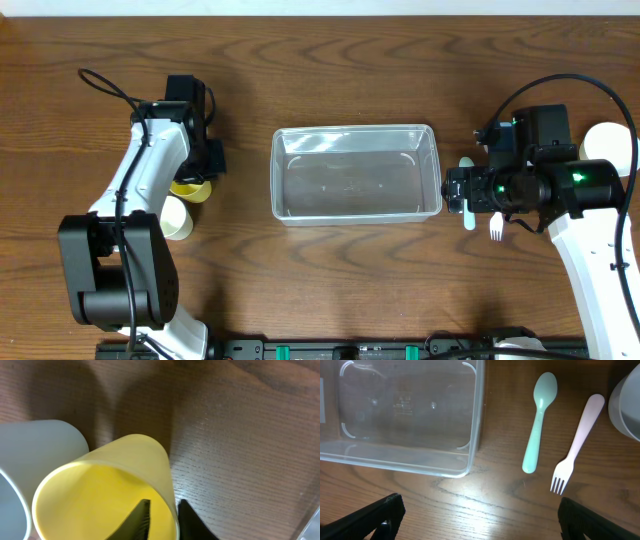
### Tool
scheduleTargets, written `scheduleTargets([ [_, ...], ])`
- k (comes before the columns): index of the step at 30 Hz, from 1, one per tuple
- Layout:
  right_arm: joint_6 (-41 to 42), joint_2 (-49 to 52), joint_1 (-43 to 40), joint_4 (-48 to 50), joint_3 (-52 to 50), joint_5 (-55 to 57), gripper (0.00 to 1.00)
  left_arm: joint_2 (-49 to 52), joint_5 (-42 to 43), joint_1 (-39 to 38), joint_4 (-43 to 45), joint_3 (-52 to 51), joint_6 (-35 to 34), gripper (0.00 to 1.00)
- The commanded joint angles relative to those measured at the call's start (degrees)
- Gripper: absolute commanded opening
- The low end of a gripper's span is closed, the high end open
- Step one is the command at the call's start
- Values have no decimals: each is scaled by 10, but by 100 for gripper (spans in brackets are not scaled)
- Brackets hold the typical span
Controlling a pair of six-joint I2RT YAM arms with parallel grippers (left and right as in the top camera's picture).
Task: Pack container
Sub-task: 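Carry the yellow cup into the clear container and release it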
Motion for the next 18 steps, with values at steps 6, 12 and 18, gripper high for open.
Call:
scheduleTargets([
  [6, 7, 2, 4, -2, 13, 3, 99, 5, -3, 2, -2, 0, 1, 6],
  [12, 7, 2, 4, -2, 13, 3, 99, 4, -3, 2, 8, 1, 1, 6],
  [18, 7, 2, 4, -2, 13, 5, 99, -5, 13, -16, 9, 15, 22, 6],
])
